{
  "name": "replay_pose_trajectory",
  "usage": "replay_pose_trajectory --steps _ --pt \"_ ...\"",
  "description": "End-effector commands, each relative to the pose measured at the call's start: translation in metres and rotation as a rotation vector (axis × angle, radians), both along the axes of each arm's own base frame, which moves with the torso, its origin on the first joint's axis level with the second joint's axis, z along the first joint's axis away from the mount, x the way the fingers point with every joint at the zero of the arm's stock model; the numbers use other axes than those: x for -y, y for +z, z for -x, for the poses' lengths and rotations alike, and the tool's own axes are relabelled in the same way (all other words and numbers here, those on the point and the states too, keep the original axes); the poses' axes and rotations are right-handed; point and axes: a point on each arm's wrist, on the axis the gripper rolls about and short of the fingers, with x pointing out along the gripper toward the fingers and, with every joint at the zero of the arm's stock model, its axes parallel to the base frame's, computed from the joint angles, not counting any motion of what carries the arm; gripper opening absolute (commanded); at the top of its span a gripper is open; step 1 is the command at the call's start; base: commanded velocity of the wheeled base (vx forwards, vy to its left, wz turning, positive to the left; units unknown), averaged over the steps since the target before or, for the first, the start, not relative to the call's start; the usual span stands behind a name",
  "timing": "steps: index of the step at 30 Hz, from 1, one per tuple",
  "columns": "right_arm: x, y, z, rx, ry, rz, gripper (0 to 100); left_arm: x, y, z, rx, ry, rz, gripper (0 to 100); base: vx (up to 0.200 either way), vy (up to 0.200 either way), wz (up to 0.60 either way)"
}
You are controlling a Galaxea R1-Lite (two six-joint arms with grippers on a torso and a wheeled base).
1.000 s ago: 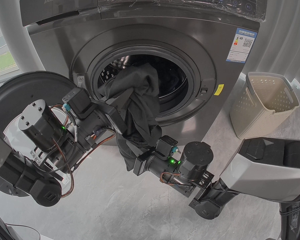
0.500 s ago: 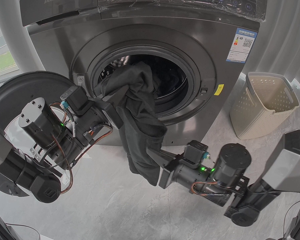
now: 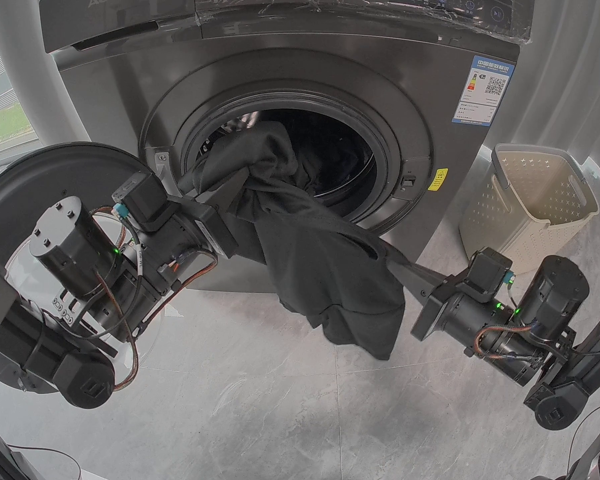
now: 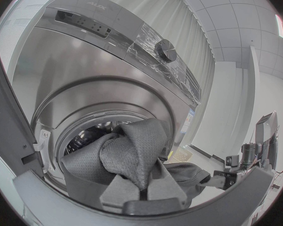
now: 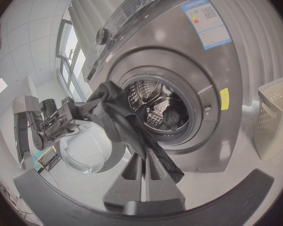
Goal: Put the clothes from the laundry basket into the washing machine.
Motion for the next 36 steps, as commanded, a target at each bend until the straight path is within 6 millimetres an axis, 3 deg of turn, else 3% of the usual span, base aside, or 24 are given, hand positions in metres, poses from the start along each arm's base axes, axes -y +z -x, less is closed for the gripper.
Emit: replay_pose_trajectory --steps 1,5,12,18,19,23,36 --pt "0.010 0.014 -0.002 0.045 -0.039 -0.036 0 -0.002 0.003 0.014 0.000 -0.022 0.002 0 0.000 0.000 0.00" --pt "0.016 0.023 -0.006 0.074 -0.063 -0.059 0 -0.005 0.001 0.023 -0.013 -0.032 -0.003 0 0.000 0.000 0.00" --pt "0.020 0.044 0.001 0.135 -0.063 -0.107 0 0.009 -0.012 0.051 -0.080 -0.141 -0.022 0 0.000 0.000 0.00" --pt "0.027 0.065 0.004 0.203 -0.076 -0.155 0 0.008 -0.026 0.052 -0.127 -0.143 -0.056 0 0.000 0.000 0.00" --pt "0.028 0.070 0.005 0.219 -0.075 -0.167 0 0.009 -0.029 0.050 -0.136 -0.143 -0.062 100 0.000 0.000 0.00" --pt "0.028 0.080 0.011 0.250 -0.063 -0.190 0 0.013 -0.043 0.044 -0.181 -0.137 -0.089 100 0.000 0.000 0.00" --pt "0.018 0.082 0.017 0.258 -0.015 -0.206 0 0.020 -0.086 0.043 -0.320 -0.150 -0.193 100 0.000 0.000 0.00"
